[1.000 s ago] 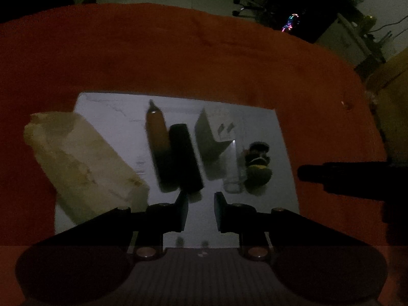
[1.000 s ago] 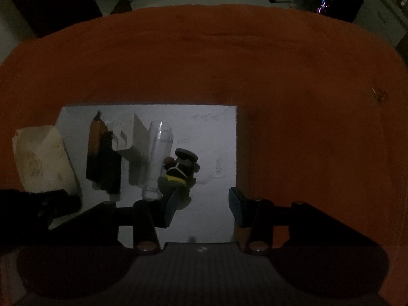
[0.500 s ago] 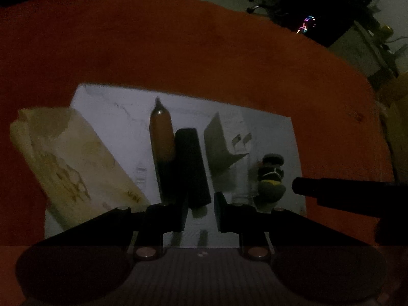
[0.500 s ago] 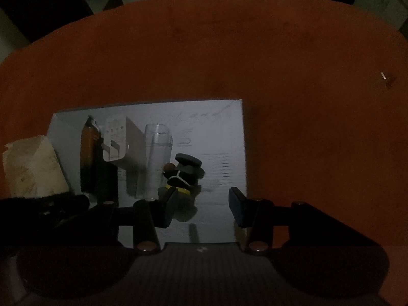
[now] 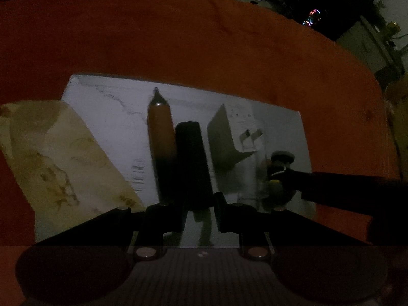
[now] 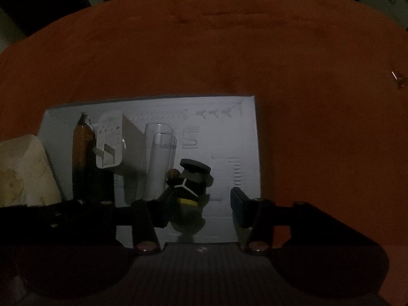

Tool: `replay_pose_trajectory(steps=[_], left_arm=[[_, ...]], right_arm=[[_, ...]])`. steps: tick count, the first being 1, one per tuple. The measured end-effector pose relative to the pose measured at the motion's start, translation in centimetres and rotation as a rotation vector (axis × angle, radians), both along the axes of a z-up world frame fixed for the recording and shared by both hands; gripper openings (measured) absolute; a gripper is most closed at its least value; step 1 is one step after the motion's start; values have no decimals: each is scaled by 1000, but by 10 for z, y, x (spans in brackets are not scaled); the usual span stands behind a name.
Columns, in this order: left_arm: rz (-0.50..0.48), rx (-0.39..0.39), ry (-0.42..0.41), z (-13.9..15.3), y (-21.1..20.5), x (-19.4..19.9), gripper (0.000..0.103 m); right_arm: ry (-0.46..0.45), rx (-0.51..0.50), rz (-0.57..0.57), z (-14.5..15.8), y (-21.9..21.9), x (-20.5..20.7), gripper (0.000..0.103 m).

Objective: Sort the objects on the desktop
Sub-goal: 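Move right tool to black-yellow figurine while left tool nears black marker, then close right tool on the figurine while left tool grasps the black marker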

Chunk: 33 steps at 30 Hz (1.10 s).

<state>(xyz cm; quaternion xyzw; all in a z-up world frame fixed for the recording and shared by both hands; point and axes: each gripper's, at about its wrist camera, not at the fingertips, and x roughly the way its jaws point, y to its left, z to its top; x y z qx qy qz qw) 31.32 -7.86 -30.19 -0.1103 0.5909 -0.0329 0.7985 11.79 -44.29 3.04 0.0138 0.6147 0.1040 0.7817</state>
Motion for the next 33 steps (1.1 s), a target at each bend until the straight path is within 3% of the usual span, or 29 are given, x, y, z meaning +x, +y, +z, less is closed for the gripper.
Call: replay_pose_trajectory(steps=[12,16,19,21,25,27,33], left_arm=[[20,33,6,-3,-12,7,18],[30,42,2,-3,-17,8,25],[33,61,0,-4,-19,8,25],[31,68,-3,-4,-20,7,26],[26,82,-8,-4,-23,6,27],[29,92,-10,-4,-24,5,29],[50,92,-2,-9,-25,6,48]], right_arm=[[-8,-17,1,-7,6,4,57],[28,-12,-8,-12,9,6,55],[37,1,-17,-15,11,5,52],[36,17,-7,-13,11,3,40],[32,3,20,-8,11,-2,38],[25,6,25,-4,8,-5,37],[25,16,31,7,1,-16,34]])
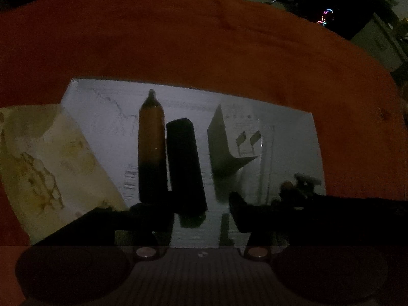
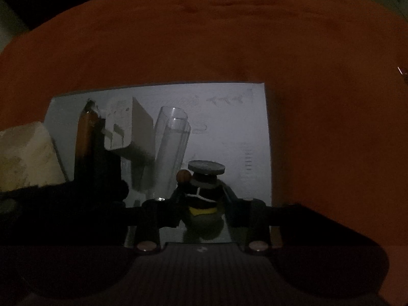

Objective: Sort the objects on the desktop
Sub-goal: 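Close right tool on the figurine while left tool grasps the black marker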

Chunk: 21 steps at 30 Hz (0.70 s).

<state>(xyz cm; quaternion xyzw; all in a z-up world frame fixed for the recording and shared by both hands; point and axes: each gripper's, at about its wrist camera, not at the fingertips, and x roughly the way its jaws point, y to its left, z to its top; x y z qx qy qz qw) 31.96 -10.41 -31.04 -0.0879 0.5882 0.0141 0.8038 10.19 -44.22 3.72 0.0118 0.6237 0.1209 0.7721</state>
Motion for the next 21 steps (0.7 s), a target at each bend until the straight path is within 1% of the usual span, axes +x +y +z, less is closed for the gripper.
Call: replay_pose_trajectory(steps=[1,4,6,7,8,9,11,15,21], left_arm=[[1,-2,4,-2,0,0,50],[-2,-11,19,-8,-2,0,50],[-17,-16,21,-11,-4,-1,47],[-32,-8,16,-12,-6,-2,41],[-47,-3,9,-11,-7,-3,26],[-66,-5,5,-11,-9,-3,23],[-78,-1,-2,-10,-9,-4,23],[-81,-16,-19,-9,-6,-6,23],[-96,-31,-40,0,1,-12,23]], right_arm=[[0,-2,5,0,0,-1,34],[-1,-1,21,3,0,-7,34],[-3,2,25,6,-2,-7,34],[-3,4,25,7,-3,-8,33],[-3,7,24,8,-3,-8,33],[-3,11,24,8,-4,-8,32],[-4,20,26,8,-4,-8,31],[-5,23,25,8,-7,-10,31],[-7,17,26,12,-6,-12,31]])
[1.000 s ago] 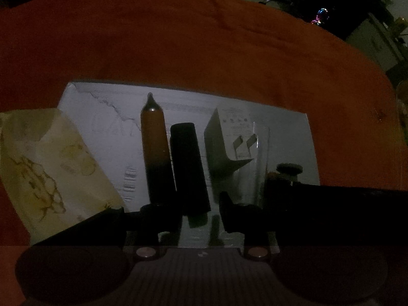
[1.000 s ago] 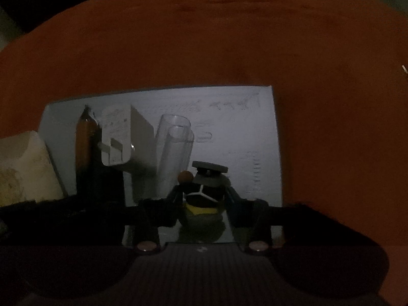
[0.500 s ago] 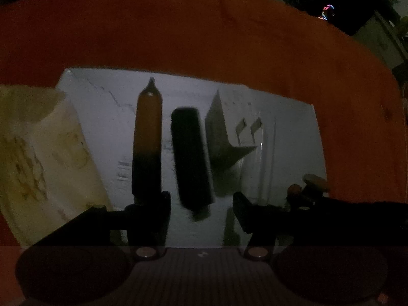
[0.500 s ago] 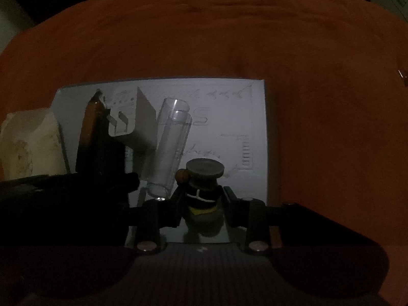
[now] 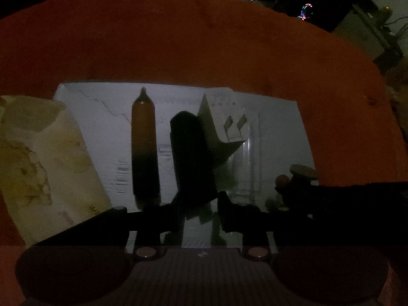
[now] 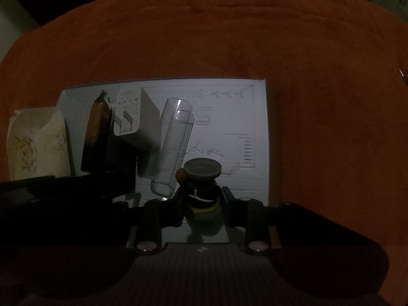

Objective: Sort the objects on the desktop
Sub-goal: 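Close right tool on the figurine while left tool grasps the black marker, then lift figurine with right tool while left tool lifts the black marker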

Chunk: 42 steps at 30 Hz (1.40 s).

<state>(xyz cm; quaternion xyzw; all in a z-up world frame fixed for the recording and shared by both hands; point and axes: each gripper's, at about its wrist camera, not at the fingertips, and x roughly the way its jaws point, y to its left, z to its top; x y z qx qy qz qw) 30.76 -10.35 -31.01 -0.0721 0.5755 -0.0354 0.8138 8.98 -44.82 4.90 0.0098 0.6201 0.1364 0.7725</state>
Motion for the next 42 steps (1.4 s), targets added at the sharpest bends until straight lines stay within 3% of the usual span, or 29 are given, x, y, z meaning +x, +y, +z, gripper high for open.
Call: replay_pose_trajectory(steps=[12,25,33,42], left_arm=[[-76,-17,45,9,13,-40,23],[-48,-22,100,-4,22,-41,30],[-16,-29,84,-3,31,-31,32],[-4,-16,77,-8,27,-15,32]], right_arm=[[8,-6,59,11,0,-19,24],[86,-32,110,3,-7,-29,25],[95,-10,51,11,-23,-26,43],[60,26,21,24,-17,-4,46]])
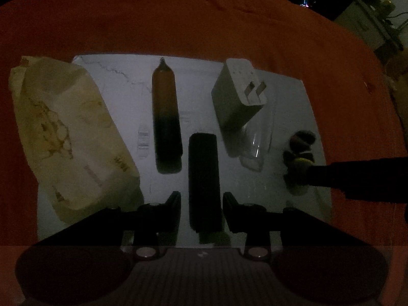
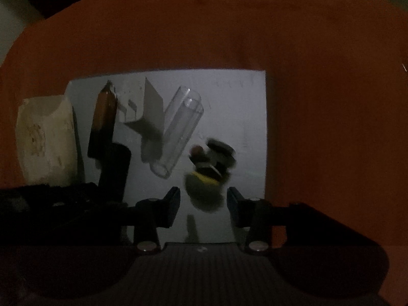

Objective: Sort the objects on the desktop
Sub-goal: 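Lift figurine with right tool while left tool lifts the black marker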

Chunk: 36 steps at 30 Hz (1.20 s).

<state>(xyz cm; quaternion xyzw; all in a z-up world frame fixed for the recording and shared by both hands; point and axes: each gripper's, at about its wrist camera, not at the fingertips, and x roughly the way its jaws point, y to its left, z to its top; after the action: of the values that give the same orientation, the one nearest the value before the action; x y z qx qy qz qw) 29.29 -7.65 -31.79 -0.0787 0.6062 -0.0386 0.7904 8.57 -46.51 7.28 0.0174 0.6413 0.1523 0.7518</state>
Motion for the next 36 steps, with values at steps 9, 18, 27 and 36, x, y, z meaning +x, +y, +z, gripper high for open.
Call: replay_pose_trajectory(steps=[9,18,27,36], left_arm=[[10,-9,8,-8,1,9,32],[3,-11,6,-10,-5,14,32],[-34,-10,-10,-11,-8,16,23],[-37,-22,-17,-10,-4,14,23]], right_arm=[[7,1,-55,-11,2,17,48],[37,0,-97,-26,10,28,55],[2,-48,-45,-33,23,20,47],[-24,-55,-12,-26,22,9,42]])
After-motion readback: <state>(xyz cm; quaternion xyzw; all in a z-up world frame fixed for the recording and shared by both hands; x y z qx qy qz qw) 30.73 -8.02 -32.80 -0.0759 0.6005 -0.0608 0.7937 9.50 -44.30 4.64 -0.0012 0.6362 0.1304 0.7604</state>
